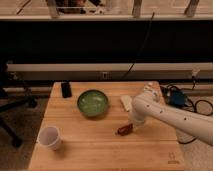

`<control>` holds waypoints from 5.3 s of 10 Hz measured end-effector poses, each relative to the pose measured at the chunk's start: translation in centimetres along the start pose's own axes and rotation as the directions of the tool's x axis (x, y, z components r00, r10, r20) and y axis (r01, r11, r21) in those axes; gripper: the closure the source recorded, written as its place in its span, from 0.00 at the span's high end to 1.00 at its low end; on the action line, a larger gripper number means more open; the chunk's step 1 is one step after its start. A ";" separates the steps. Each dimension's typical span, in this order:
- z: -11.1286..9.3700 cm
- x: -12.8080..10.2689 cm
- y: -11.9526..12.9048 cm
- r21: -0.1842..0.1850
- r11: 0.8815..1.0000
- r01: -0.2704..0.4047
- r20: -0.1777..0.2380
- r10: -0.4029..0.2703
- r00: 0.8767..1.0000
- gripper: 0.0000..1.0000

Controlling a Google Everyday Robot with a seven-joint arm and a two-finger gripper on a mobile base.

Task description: Drag the pepper across the table

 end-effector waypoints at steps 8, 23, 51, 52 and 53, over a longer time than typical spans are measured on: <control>-0.2 -0.2 -0.5 -0.007 0.998 0.059 -0.013 -0.059 0.998 0.00; -0.5 0.1 -1.1 -0.020 0.990 0.139 -0.030 -0.139 0.990 0.00; -1.1 2.2 -1.8 -0.039 0.965 0.259 -0.051 -0.261 0.964 0.00; -1.1 2.2 -1.9 -0.040 0.963 0.265 -0.052 -0.267 0.962 0.00; -1.1 2.3 -1.8 -0.042 0.962 0.271 -0.053 -0.273 0.961 0.00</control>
